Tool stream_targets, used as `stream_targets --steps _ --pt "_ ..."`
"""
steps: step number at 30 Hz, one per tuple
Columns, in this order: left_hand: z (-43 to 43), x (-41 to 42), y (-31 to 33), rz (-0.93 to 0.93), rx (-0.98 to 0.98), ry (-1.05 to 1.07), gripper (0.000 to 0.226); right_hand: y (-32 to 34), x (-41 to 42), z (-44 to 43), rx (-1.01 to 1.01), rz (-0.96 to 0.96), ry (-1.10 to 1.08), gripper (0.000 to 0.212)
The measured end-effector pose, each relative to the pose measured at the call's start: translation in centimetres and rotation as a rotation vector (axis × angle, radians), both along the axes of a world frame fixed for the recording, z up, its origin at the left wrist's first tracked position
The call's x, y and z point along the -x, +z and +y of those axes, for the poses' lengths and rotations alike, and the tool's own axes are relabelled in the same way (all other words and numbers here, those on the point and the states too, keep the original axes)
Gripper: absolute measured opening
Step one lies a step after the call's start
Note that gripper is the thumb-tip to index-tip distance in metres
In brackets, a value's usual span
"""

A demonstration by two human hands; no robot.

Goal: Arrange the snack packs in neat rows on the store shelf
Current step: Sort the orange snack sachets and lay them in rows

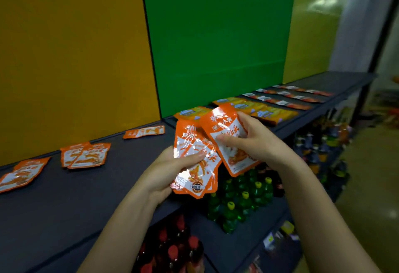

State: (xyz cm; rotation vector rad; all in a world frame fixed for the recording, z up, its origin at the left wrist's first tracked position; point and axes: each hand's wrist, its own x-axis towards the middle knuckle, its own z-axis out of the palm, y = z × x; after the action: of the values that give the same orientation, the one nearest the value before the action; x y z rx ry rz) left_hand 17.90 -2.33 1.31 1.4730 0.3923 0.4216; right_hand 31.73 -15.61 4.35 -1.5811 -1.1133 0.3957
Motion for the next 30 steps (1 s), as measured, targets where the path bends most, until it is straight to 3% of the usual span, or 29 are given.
stream_targets --steps 5,15,23,30 --pt "-4.2 -4.9 0.0 -0.106 -0.009 -0.065 0.015 -1.7 -3.2 -7.7 -0.189 0.202 -0.312 0.026" --pt "-14.4 -18.6 -2.5 -0.161 0.057 -0.110 0.030 -7.7 -13.5 -22.5 -0.248 0.402 -0.733 0.029" --pt "-22.6 -30.6 -4.5 -0.117 0.095 -0.132 0.037 -9.8 -25.2 -30.0 -0.125 0.352 -0.783 0.041" --pt "-26.2 -39.3 -5.0 -0.102 0.127 -0.069 0.038 -9.8 -34.5 -33.6 -0.138 0.343 -0.778 0.038"
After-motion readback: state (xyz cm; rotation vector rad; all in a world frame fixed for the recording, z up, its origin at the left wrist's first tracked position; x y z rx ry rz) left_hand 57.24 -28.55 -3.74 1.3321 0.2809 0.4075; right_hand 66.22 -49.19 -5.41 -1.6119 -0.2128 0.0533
